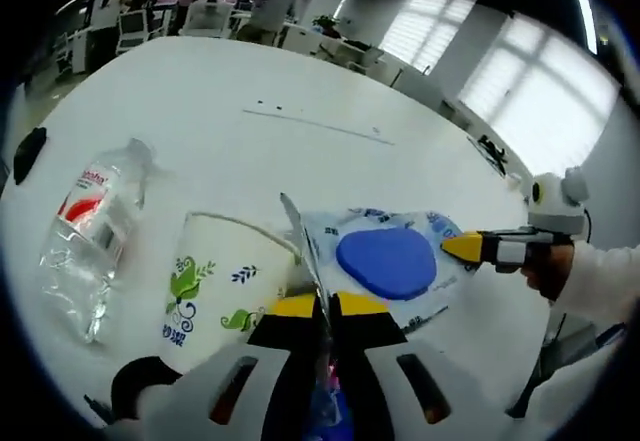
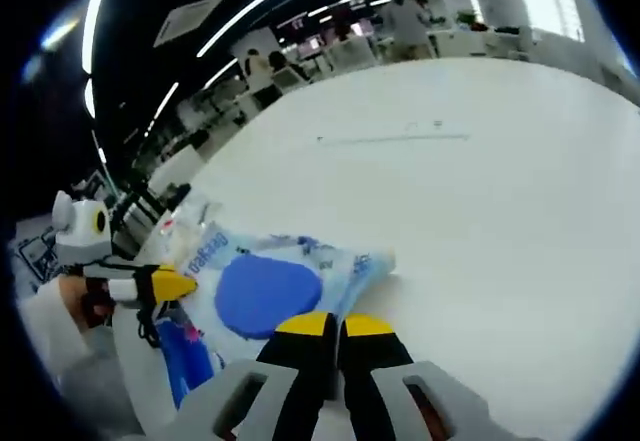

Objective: Arrange the tabletop items into an orderly group along one side of the table until the central work area is clear of visible clutter.

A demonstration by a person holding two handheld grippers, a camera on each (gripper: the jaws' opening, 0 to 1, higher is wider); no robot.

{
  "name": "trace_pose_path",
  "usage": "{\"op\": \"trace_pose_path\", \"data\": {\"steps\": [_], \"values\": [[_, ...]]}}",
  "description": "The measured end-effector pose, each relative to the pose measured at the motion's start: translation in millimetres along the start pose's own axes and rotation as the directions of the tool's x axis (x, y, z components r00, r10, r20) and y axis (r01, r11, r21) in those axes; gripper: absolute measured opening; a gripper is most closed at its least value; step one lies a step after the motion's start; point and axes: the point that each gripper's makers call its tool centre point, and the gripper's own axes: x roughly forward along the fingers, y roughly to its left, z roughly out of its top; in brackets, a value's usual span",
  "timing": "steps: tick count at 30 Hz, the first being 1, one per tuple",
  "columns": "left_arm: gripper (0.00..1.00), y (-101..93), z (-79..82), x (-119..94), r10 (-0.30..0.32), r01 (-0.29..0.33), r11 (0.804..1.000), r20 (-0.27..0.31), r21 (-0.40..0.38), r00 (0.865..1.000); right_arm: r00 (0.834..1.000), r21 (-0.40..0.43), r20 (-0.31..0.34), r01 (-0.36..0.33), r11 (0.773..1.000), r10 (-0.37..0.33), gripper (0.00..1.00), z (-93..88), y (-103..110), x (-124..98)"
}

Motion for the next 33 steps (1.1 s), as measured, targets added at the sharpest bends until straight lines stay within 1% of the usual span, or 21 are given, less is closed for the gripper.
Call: {"op": "trace_pose_path", "data": {"steps": [5, 9, 13, 15, 16, 17, 18, 19, 20, 21, 22, 23, 24, 25, 27, 28, 29, 30, 31, 32, 33], "values": [[0.03, -1.9, -10.4, -3, 0.011, -0.011, 1.000, -0.010, -0.019, 1.000, 0.999, -0.014, -0.027, -0.023, 1.000, 0.022, 0.01, -2.2, -2, 7], [0.03, -0.3, -10.4, -5, 0.048, -0.046, 0.997, 0.020, -0.060, 0.999, 0.999, -0.032, -0.034, -0.035, 0.999, 0.034, 0.01, -4.8, 0, 5], [0.03, 0.8, -15.8, -3, 0.063, -0.062, 0.996, 0.021, -0.065, 0.998, 0.999, 0.003, -0.046, -0.013, 1.000, 0.013, 0.01, -13.0, 0, 4], [0.03, 0.3, -14.3, -3, 0.060, -0.055, 0.992, 0.041, -0.116, 0.997, 0.999, 0.024, -0.039, -0.014, 1.000, 0.015, 0.03, -18.8, 1, 0], [0.03, -0.3, -14.4, -3, 0.058, -0.053, 0.992, 0.043, -0.112, 0.997, 0.999, 0.018, -0.050, -0.003, 1.000, 0.003, 0.05, -21.7, -3, 0], [0.03, 1.3, -14.3, -4, 0.055, -0.050, 0.993, 0.046, -0.109, 0.997, 0.994, 0.003, -0.103, 0.038, 0.999, -0.038, 0.06, -31.7, -10, -2], [0.03, 1.0, -14.5, -4, 0.058, -0.053, 0.994, 0.049, -0.095, 0.997, 0.999, 0.011, -0.053, 0.009, 1.000, -0.008, 0.06, -24.3, -3, -10], [0.02, 0.1, -14.8, -4, 0.064, -0.059, 0.995, 0.053, -0.081, 0.997, 0.999, 0.024, -0.041, 0.006, 1.000, -0.005, 0.06, -20.7, -2, -13], [0.02, -0.7, -15.0, -4, 0.070, -0.066, 0.995, 0.055, -0.076, 0.996, 0.999, 0.051, -0.038, 0.010, 0.999, -0.008, 0.06, -22.6, -8, -3], [0.02, -4.3, -16.1, -5, 0.078, -0.074, 0.994, 0.059, -0.078, 0.995, 0.999, 0.054, -0.038, 0.012, 0.998, -0.010, 0.06, -23.3, -10, 0], [0.01, -6.8, -16.7, -5, 0.089, -0.084, 0.994, 0.064, -0.077, 0.994, 0.998, 0.017, -0.061, -0.021, 1.000, 0.022, 0.06, -24.8, 4, -8], [0.01, -5.2, -14.9, -4, 0.085, -0.080, 0.994, 0.063, -0.076, 0.994, 0.998, 0.007, -0.065, -0.022, 1.000, 0.023, 0.06, -25.1, 6, -10], [0.01, -3.6, -13.0, -4, 0.097, -0.091, 0.993, 0.075, -0.074, 0.992, 0.997, 0.023, -0.077, -0.014, 1.000, 0.015, 0.06, -27.0, 3, -7], [0.01, -3.6, -13.9, -5, 0.098, -0.093, 0.993, 0.080, -0.073, 0.992, 0.997, -0.001, -0.079, -0.015, 1.000, 0.015, 0.06, -24.9, -4, -2], [0.00, -2.5, -13.4, -6, 0.104, -0.098, 0.993, 0.089, -0.070, 0.991, 0.996, 0.003, -0.087, 0.004, 1.000, -0.004, 0.07, -25.8, -12, 6], [0.00, -2.5, -12.9, -6, 0.106, -0.100, 0.993, 0.091, -0.064, 0.990, 0.998, -0.012, -0.058, 0.025, 1.000, -0.026, 0.08, -22.9, -14, 4], [0.00, 0.3, -12.3, -5, 0.106, -0.101, 0.993, 0.090, -0.064, 0.990, 0.996, 0.018, -0.057, 0.064, 0.998, -0.063, 0.12, -24.1, -17, -1], [0.00, 0.5, -14.0, -5, 0.105, -0.097, 0.990, 0.073, -0.101, 0.992, 0.996, -0.008, -0.004, 0.086, 0.996, -0.086, 0.12, -15.1, -19, -7], [0.00, -2.5, -16.0, -6, 0.101, -0.091, 0.983, 0.058, -0.161, 0.993, 0.994, -0.044, 0.060, 0.094, 0.995, -0.091, 0.11, -7.0, -19, -13], [0.00, -2.8, -14.7, -6, 0.096, -0.085, 0.982, 0.060, -0.170, 0.994, 0.993, -0.036, 0.075, 0.096, 0.995, -0.093, 0.10, -4.7, -19, -15], [0.01, 0.5, -13.6, -6, 0.093, -0.084, 0.986, 0.060, -0.144, 0.994, 0.991, -0.012, 0.109, 0.080, 0.997, -0.078, 0.12, -1.2, -16, -23]]}}
